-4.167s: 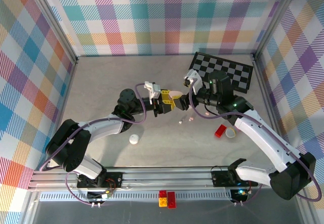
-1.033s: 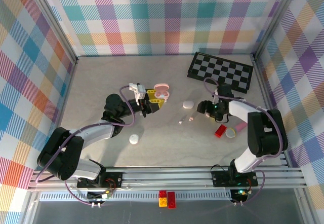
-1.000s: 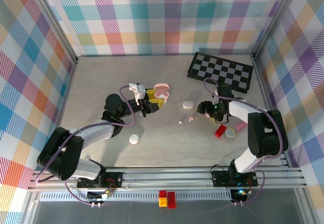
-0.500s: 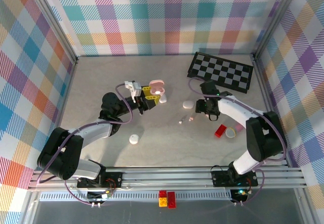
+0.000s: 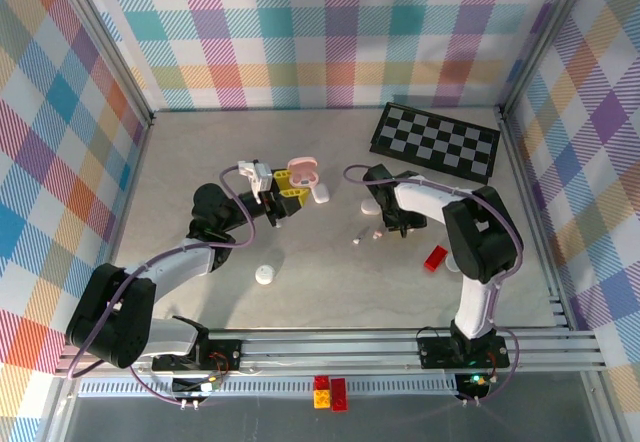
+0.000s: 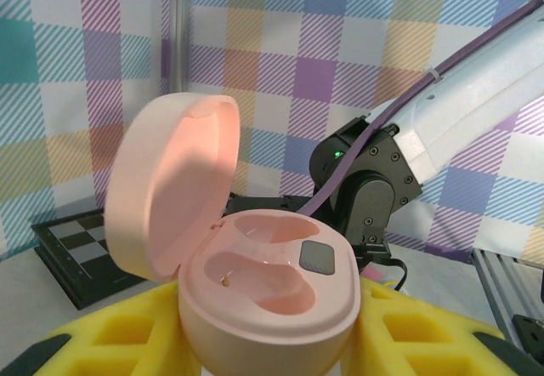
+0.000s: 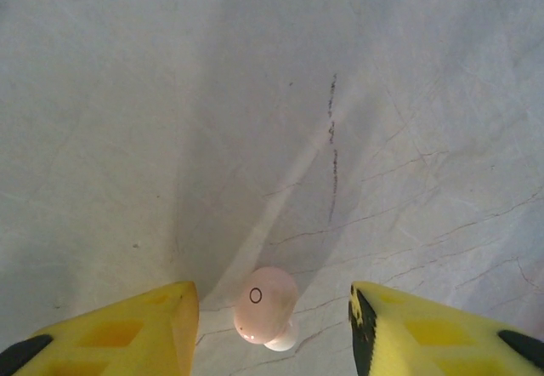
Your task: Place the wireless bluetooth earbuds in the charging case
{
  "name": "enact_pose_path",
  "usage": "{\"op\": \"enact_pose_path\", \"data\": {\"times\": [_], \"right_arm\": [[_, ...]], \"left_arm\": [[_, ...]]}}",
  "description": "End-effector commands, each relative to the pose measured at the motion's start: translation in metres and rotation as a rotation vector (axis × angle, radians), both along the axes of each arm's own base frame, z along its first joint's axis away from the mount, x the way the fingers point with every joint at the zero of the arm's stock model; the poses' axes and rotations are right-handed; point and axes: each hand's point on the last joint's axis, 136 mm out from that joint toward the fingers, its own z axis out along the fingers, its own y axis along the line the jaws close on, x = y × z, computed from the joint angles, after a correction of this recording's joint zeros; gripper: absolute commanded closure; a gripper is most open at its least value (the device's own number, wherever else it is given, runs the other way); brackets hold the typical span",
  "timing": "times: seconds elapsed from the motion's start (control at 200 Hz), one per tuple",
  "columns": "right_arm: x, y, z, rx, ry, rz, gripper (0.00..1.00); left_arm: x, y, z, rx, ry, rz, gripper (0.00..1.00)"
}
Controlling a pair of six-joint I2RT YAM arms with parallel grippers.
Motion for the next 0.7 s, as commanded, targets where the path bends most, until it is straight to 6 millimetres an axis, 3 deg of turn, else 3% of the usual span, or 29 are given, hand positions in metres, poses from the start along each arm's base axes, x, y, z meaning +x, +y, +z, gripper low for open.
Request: {"op": "enact_pose_path", "data": {"times": [0.0, 0.33, 0.695], "right_arm": [[0.000, -0.002, 0.005, -0.045, 0.013, 0.001, 0.55], [-0.007, -0.007, 0.002, -0.068, 0.044, -0.015, 0.70], [-0.009, -0.004, -0.007, -0.066, 0.084, -0.009, 0.68]], "left_arm": [[-0.006, 0.003, 0.003, 0.006, -0.040, -0.014, 0.60], [-0.007, 0.002, 0.004, 0.005, -0.035, -0.024, 0.60], [-0.009, 0.002, 0.005, 0.003, -0.036, -0.028, 0.60]]}}
